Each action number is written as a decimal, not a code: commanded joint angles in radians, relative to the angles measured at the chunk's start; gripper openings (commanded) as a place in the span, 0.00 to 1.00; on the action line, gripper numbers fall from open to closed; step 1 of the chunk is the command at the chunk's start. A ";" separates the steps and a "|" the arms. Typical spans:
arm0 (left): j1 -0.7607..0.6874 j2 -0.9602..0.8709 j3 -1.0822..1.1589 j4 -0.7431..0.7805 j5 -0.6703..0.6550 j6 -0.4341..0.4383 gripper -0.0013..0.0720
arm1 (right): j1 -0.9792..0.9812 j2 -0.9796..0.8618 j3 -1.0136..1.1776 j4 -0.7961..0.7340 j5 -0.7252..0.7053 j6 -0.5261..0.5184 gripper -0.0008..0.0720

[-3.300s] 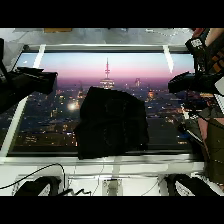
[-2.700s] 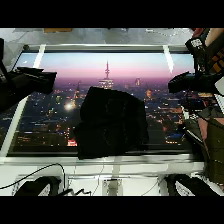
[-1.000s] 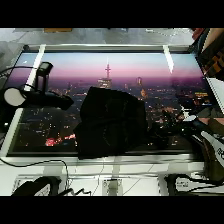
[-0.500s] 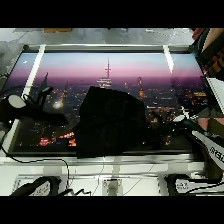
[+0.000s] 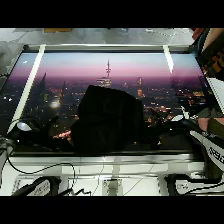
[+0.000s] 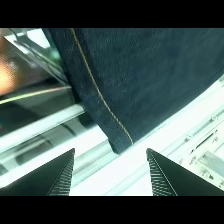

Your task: Fold the clothes and pants, and hang the long-sleeved shirts on hangers.

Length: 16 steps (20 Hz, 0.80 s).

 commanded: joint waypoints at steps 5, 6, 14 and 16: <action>-0.020 -0.001 -0.110 -0.045 0.141 0.026 0.68 | 0.001 0.000 0.000 0.118 0.008 -0.023 0.07; -0.034 -0.001 -0.118 -0.046 0.180 0.026 0.68 | 0.001 0.000 0.000 0.118 0.009 -0.023 0.07; -0.113 0.000 -0.117 -0.209 0.317 0.062 0.03 | 0.001 0.018 0.001 0.117 0.008 -0.080 0.07; -0.113 0.000 -0.083 -0.262 0.287 0.084 0.03 | 0.005 0.072 0.016 0.104 0.012 -0.079 0.07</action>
